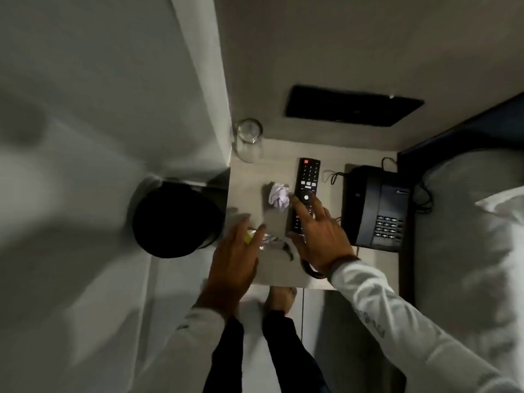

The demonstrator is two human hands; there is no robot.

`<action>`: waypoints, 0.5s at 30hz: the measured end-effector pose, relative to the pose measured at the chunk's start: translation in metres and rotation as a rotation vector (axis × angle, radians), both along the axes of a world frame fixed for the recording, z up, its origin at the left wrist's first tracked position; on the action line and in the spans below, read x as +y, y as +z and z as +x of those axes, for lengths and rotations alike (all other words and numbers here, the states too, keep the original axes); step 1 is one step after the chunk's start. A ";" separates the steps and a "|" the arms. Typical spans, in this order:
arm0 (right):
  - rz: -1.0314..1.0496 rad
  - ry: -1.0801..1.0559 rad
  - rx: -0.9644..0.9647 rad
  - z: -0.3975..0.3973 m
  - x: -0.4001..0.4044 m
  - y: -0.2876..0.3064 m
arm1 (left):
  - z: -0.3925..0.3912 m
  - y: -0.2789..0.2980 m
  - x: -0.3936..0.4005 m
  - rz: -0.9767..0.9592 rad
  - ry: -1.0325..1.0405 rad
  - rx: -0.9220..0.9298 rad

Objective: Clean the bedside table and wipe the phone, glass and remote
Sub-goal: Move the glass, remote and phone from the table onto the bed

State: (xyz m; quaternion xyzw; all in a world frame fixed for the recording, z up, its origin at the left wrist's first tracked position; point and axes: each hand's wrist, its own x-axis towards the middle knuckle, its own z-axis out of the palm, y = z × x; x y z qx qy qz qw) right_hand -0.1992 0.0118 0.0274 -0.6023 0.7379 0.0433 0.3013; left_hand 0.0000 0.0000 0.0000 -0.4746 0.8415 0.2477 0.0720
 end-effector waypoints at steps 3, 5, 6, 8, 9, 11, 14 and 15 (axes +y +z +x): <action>0.000 0.015 -0.020 0.010 -0.037 -0.040 | -0.006 -0.049 -0.022 -0.033 -0.105 -0.003; 0.050 0.032 0.021 0.017 -0.050 -0.064 | -0.001 -0.071 -0.028 0.032 -0.144 -0.021; 0.064 0.030 0.034 0.020 -0.051 -0.074 | 0.005 -0.076 -0.026 0.043 -0.128 -0.003; 0.058 0.011 0.047 0.028 -0.050 -0.087 | 0.028 -0.077 -0.023 0.009 -0.050 0.024; 0.040 -0.010 0.055 0.032 -0.049 -0.091 | 0.042 -0.075 -0.022 0.015 -0.003 0.042; 0.000 -0.061 0.051 0.041 -0.045 -0.096 | 0.078 -0.073 -0.023 -0.016 0.157 0.109; -0.042 -0.101 0.054 0.056 -0.036 -0.099 | 0.132 -0.071 -0.038 -0.085 0.519 0.154; -0.051 -0.117 0.058 0.062 -0.034 -0.100 | 0.146 -0.072 -0.048 -0.100 0.612 0.140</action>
